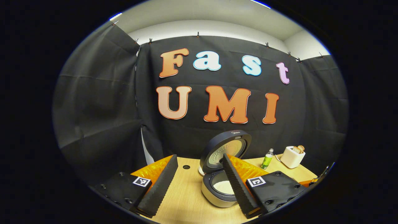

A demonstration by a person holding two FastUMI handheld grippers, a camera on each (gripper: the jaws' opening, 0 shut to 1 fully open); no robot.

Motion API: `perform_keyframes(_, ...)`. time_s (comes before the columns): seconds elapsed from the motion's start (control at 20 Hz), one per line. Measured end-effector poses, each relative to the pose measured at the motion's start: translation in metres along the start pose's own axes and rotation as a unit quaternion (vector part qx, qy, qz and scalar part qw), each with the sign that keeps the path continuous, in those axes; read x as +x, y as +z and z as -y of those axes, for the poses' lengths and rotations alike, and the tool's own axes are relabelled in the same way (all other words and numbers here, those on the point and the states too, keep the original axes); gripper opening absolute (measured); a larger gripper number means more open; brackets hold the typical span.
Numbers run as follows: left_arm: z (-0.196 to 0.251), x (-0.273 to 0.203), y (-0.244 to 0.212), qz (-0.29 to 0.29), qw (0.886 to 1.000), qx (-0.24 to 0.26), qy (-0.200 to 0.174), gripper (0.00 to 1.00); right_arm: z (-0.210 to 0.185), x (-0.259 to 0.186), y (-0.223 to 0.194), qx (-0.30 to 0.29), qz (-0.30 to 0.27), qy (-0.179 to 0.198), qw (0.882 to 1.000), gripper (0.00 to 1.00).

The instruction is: Close the left gripper, press the button to open the rice cooker; take a wooden spoon from the chopstick holder with the right hand, scoop a spoonful of rice and pour it into the rice cooker, then put the wooden spoon back into the chopstick holder.

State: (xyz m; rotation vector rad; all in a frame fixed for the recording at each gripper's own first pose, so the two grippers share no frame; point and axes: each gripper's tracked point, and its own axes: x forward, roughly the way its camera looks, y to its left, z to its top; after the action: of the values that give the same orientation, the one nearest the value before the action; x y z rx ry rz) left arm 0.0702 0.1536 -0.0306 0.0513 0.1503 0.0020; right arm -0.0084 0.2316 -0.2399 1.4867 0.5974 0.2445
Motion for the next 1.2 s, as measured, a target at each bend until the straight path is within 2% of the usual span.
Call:
perform_keyframes(0.6,0.002,0.000,0.004,0.008,1.000,-0.005,-0.005,0.97,-0.058,-0.022,0.037,0.035,0.037,0.032,0.998,0.08)
perform_keyframes(1.2,-0.021,0.001,0.000,0.012,1.000,-0.015,0.011,0.98,-0.123,0.019,0.041,0.023,0.035,0.042,0.998,0.08)
